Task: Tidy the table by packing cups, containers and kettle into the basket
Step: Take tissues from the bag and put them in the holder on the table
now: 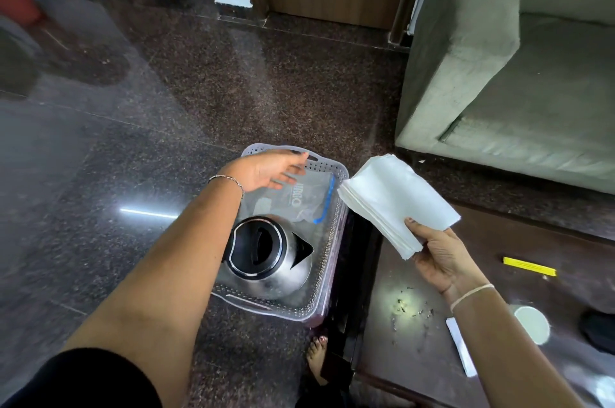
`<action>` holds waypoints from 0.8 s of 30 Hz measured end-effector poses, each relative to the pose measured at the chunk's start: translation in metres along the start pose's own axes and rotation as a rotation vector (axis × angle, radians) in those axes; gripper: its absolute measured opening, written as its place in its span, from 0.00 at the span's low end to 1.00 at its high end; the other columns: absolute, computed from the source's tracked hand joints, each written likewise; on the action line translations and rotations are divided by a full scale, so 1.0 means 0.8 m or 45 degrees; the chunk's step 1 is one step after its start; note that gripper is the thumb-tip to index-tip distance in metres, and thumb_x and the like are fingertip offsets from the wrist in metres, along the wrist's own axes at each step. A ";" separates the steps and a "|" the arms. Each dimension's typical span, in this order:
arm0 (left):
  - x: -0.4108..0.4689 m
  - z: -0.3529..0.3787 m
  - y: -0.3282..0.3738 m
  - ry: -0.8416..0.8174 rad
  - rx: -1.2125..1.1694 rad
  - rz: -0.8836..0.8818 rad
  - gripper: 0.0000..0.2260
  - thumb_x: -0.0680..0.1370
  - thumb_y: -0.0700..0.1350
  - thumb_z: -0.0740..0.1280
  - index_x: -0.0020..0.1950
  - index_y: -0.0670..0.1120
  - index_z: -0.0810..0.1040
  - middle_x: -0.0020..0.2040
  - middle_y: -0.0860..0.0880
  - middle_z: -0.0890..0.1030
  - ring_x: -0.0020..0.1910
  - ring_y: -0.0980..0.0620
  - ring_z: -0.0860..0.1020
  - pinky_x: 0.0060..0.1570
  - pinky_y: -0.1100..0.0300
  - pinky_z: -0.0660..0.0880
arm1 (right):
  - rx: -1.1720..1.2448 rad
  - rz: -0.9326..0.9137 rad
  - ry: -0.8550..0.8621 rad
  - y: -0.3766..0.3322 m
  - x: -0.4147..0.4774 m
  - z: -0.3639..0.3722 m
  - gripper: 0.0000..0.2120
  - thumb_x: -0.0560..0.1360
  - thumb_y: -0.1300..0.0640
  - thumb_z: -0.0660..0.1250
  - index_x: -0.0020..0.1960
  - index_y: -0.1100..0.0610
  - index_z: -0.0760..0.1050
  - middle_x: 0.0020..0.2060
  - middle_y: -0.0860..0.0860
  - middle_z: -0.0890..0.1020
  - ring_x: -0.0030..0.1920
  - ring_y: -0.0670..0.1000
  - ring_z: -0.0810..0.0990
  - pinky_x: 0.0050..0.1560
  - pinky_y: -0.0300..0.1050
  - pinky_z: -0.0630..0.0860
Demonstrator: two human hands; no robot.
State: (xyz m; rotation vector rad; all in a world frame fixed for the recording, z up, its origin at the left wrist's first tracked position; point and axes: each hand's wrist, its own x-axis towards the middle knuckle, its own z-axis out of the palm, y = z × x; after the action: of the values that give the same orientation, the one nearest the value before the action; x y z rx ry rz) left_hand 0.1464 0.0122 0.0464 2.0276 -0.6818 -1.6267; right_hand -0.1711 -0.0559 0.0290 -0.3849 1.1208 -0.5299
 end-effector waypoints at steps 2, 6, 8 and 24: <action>-0.021 0.012 0.030 0.030 -0.064 0.099 0.23 0.78 0.60 0.63 0.67 0.47 0.75 0.63 0.48 0.80 0.55 0.50 0.80 0.58 0.54 0.73 | -0.031 -0.012 -0.059 -0.011 -0.016 -0.002 0.16 0.72 0.71 0.69 0.59 0.62 0.78 0.53 0.56 0.84 0.53 0.55 0.84 0.51 0.56 0.81; -0.069 0.059 0.090 -0.108 -0.107 0.198 0.27 0.69 0.65 0.72 0.61 0.49 0.79 0.58 0.50 0.84 0.51 0.51 0.83 0.54 0.52 0.79 | -0.147 -0.093 -0.253 -0.044 -0.066 -0.014 0.18 0.70 0.69 0.69 0.59 0.61 0.78 0.50 0.55 0.86 0.49 0.53 0.85 0.45 0.49 0.83; -0.095 0.098 0.114 -0.211 -0.050 0.200 0.21 0.69 0.65 0.72 0.53 0.52 0.84 0.51 0.49 0.85 0.46 0.50 0.82 0.46 0.54 0.81 | -0.191 -0.124 -0.347 -0.065 -0.095 -0.032 0.18 0.68 0.68 0.70 0.57 0.60 0.79 0.51 0.57 0.85 0.50 0.54 0.85 0.44 0.49 0.83; -0.212 0.457 0.213 -0.467 -0.355 0.404 0.18 0.76 0.39 0.71 0.66 0.43 0.76 0.62 0.43 0.82 0.61 0.46 0.80 0.59 0.53 0.78 | -0.237 -0.398 -0.390 -0.219 -0.259 -0.281 0.17 0.72 0.48 0.73 0.58 0.55 0.81 0.56 0.56 0.83 0.55 0.56 0.83 0.46 0.49 0.81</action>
State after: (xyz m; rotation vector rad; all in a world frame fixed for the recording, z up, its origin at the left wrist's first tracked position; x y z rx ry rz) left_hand -0.2592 -0.0278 0.2061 1.3632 -0.8029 -1.7969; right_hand -0.4832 -0.0846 0.1903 -0.7849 0.8183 -0.6177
